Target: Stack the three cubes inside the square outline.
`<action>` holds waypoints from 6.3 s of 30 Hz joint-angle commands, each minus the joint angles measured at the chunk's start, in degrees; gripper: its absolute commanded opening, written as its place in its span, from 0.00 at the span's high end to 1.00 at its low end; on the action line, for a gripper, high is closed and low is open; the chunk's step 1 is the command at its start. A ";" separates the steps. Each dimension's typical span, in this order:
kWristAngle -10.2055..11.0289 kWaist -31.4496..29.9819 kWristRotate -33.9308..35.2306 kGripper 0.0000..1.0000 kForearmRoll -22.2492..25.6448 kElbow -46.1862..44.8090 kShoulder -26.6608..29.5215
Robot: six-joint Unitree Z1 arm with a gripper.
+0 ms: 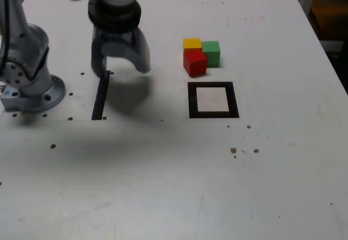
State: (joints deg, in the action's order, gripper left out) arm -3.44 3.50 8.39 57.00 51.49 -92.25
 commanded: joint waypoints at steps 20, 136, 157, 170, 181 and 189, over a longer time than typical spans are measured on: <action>-0.34 -0.63 1.49 0.22 12.56 29.08 -12.94; -8.61 -10.55 9.96 0.76 8.86 36.28 -22.85; -8.25 -10.97 7.60 0.75 6.26 36.69 -30.03; -6.26 -10.76 7.57 0.75 5.39 36.68 -30.31; -4.62 -10.21 7.54 0.75 4.78 35.73 -30.20; -4.33 -10.18 7.38 0.72 4.25 35.47 -30.27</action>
State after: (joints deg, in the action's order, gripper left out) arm -7.87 -6.84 15.93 61.34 87.23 -122.50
